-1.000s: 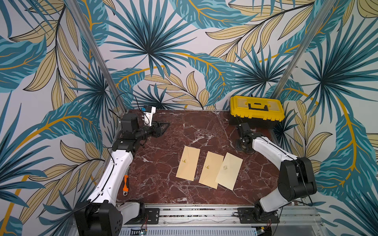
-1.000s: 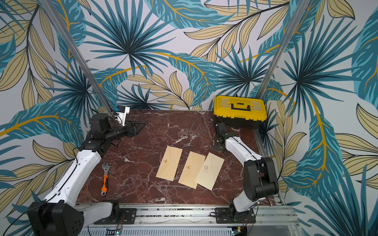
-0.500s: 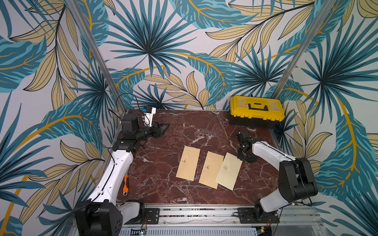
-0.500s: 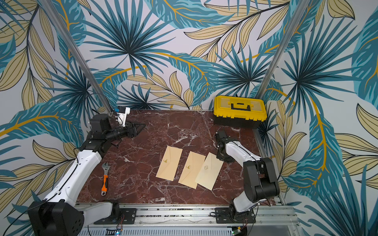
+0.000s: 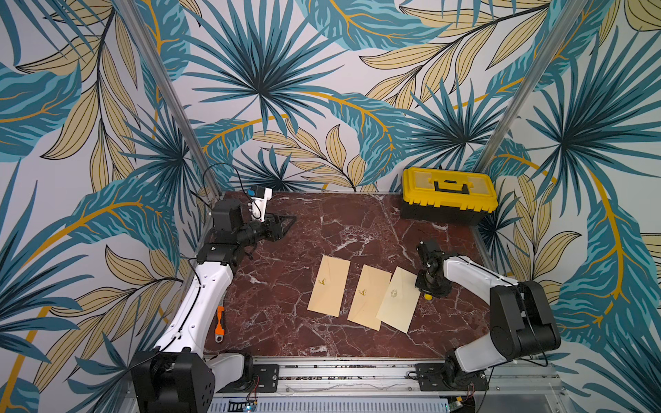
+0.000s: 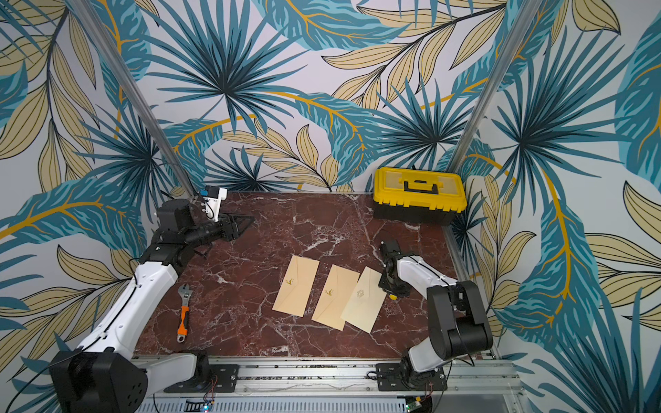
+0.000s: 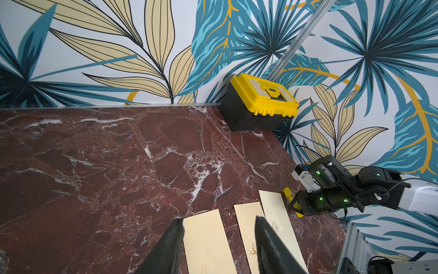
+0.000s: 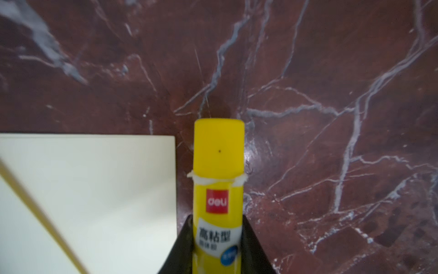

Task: Seal the envelope with a glue stick
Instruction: Place the glue stick at the center of the board.

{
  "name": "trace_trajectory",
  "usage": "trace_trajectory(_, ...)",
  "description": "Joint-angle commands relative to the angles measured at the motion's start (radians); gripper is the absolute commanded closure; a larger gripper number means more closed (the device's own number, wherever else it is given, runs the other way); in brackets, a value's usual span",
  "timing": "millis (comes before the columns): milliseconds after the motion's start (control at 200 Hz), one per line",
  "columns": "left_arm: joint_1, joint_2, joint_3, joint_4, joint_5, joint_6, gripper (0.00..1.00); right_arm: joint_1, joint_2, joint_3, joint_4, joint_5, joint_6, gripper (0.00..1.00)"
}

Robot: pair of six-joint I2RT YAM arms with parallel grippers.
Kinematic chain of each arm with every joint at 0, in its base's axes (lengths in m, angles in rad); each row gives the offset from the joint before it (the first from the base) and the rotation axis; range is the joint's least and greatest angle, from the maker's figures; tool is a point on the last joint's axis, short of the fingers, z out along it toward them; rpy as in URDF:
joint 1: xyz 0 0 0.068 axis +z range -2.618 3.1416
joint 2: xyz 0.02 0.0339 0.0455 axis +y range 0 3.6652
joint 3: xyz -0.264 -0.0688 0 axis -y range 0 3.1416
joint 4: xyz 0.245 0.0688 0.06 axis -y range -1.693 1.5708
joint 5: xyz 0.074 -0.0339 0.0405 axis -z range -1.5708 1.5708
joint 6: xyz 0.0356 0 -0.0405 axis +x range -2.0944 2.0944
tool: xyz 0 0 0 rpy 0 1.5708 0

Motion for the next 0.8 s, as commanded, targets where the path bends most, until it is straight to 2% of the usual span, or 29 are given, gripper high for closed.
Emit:
trace_trajectory(0, 0.015, 0.01, -0.009, 0.009, 0.013, 0.001, 0.48, -0.014, 0.031, -0.054, -0.071, -0.095, 0.027, 0.87)
trace_trajectory(416, 0.023, 0.025, -0.007, 0.015, 0.027, -0.015, 0.48, -0.024, 0.029, -0.058, -0.063, -0.106, 0.018, 0.68)
trace_trajectory(621, 0.027, 0.032, -0.008, 0.019, 0.038, -0.021, 0.47, -0.024, 0.033, -0.053, -0.066, -0.106, 0.013, 0.62)
trace_trajectory(796, 0.032, 0.032, -0.009, 0.023, 0.044, -0.027, 0.47, -0.024, 0.034, -0.052, -0.067, -0.106, 0.015, 0.61)
